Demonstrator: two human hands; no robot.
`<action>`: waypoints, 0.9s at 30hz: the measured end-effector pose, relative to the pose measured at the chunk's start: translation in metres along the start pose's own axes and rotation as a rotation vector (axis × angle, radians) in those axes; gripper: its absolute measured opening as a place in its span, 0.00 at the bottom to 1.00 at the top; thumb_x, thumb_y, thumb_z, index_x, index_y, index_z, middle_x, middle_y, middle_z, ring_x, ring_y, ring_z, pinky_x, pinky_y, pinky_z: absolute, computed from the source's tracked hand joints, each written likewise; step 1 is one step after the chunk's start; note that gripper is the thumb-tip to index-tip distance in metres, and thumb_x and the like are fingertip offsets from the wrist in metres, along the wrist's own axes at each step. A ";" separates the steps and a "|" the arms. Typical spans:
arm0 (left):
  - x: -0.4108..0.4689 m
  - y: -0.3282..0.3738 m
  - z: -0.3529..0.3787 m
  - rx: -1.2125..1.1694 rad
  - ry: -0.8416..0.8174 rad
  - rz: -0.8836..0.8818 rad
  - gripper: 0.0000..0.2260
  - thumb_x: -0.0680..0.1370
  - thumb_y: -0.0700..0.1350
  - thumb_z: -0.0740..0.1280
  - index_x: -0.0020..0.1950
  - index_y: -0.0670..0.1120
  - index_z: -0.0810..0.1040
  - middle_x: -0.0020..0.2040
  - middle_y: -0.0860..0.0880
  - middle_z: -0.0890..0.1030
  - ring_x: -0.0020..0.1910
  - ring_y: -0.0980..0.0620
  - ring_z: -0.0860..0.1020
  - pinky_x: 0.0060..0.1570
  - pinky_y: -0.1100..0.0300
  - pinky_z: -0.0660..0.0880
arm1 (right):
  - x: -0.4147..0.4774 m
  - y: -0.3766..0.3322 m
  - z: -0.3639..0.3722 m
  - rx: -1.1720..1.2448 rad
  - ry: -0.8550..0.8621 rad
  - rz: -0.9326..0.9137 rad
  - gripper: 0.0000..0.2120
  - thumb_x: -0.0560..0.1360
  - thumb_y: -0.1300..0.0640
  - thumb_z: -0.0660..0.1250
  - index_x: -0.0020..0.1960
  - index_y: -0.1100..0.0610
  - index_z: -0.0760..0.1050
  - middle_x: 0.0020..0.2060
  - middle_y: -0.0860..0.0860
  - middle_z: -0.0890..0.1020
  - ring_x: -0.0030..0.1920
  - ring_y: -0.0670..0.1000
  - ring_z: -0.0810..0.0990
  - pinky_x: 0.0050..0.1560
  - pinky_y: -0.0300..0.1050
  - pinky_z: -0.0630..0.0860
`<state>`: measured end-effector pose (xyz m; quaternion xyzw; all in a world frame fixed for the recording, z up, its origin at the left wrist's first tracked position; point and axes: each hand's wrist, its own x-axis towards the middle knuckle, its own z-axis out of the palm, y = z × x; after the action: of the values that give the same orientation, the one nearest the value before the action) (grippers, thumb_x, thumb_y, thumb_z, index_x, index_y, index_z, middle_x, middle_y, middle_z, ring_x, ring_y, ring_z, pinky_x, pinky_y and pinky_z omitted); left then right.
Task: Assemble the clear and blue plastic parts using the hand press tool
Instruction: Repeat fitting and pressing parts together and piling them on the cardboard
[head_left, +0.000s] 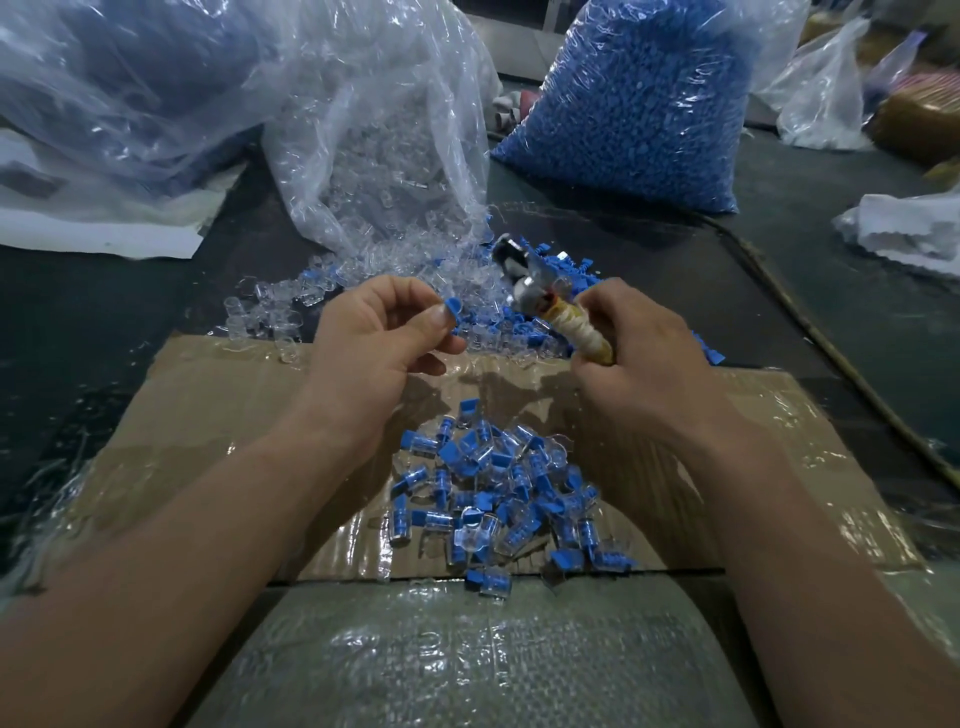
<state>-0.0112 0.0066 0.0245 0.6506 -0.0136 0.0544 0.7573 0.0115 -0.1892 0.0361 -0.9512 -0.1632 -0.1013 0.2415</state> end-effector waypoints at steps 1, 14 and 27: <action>-0.001 0.000 0.001 0.009 0.006 0.008 0.07 0.75 0.33 0.62 0.41 0.44 0.73 0.34 0.49 0.78 0.32 0.58 0.79 0.32 0.67 0.76 | 0.000 -0.001 0.002 -0.006 -0.015 -0.015 0.10 0.68 0.60 0.64 0.46 0.51 0.67 0.37 0.46 0.70 0.37 0.49 0.69 0.33 0.39 0.62; -0.005 0.001 0.005 0.093 0.047 0.088 0.06 0.75 0.33 0.63 0.42 0.43 0.74 0.36 0.48 0.78 0.32 0.61 0.77 0.34 0.68 0.75 | -0.001 -0.008 0.010 -0.041 -0.155 -0.063 0.13 0.67 0.56 0.66 0.50 0.52 0.66 0.41 0.45 0.69 0.41 0.47 0.67 0.38 0.35 0.62; -0.008 0.002 0.007 0.238 0.083 0.144 0.07 0.75 0.33 0.63 0.42 0.44 0.73 0.38 0.48 0.77 0.33 0.62 0.76 0.37 0.70 0.74 | -0.001 -0.018 0.009 -0.002 -0.180 -0.043 0.09 0.68 0.59 0.67 0.44 0.50 0.68 0.35 0.42 0.70 0.37 0.45 0.68 0.35 0.37 0.62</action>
<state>-0.0188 -0.0001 0.0267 0.7304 -0.0224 0.1366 0.6689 0.0052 -0.1698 0.0362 -0.9530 -0.2043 -0.0208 0.2226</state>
